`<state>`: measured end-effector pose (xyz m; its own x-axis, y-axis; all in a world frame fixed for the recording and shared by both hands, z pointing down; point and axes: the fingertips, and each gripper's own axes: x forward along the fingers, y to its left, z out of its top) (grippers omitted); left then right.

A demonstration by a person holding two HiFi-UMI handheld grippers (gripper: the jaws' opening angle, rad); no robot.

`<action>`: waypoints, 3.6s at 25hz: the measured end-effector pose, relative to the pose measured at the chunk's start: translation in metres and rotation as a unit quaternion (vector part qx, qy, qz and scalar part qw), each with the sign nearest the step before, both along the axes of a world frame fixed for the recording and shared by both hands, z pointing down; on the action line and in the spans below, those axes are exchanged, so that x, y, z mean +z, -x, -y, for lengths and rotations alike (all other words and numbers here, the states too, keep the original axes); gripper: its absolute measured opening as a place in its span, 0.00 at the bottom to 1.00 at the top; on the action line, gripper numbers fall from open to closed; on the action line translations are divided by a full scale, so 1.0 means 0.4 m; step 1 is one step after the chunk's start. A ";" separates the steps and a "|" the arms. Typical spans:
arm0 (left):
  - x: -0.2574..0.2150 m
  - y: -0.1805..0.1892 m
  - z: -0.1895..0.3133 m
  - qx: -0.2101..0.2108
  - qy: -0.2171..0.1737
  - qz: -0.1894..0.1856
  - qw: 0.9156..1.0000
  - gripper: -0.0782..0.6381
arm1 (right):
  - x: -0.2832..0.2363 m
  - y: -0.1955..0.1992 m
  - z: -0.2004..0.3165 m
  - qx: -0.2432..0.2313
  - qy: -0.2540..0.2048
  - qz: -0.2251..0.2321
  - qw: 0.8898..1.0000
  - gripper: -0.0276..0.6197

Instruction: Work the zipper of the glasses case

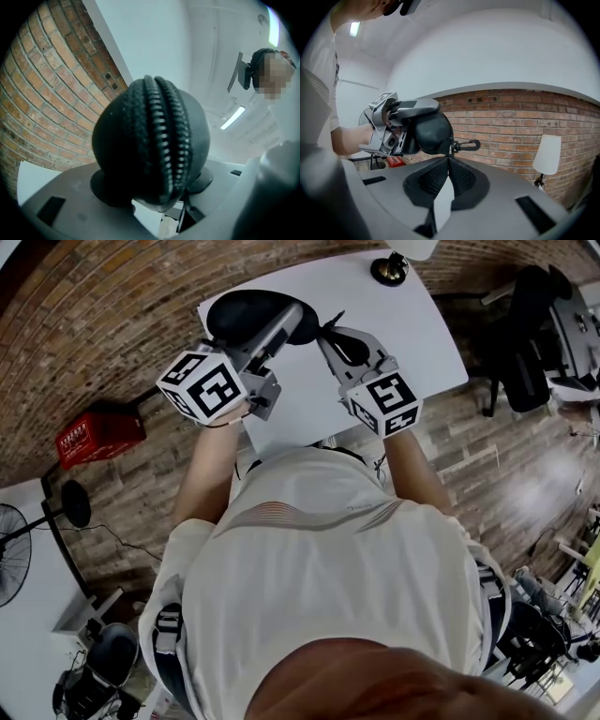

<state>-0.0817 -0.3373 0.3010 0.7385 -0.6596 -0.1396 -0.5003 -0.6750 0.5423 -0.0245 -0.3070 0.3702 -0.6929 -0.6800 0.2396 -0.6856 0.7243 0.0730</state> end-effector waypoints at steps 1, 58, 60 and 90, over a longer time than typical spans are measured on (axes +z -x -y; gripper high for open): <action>0.003 -0.004 -0.003 0.009 0.002 0.001 1.000 0.49 | -0.004 -0.004 0.000 0.000 -0.011 -0.012 1.000 0.13; 0.548 -0.121 -0.212 0.309 0.090 0.508 0.799 0.49 | 0.092 0.084 -0.077 -0.161 -0.217 -0.286 0.919 0.15; 0.549 -0.128 -0.205 0.298 0.081 0.496 0.812 0.49 | 0.096 0.081 -0.076 -0.161 -0.209 -0.282 0.923 0.15; 0.162 0.135 0.003 -0.144 -0.065 0.254 0.954 0.49 | 0.008 -0.284 0.154 0.188 0.005 0.034 0.982 0.12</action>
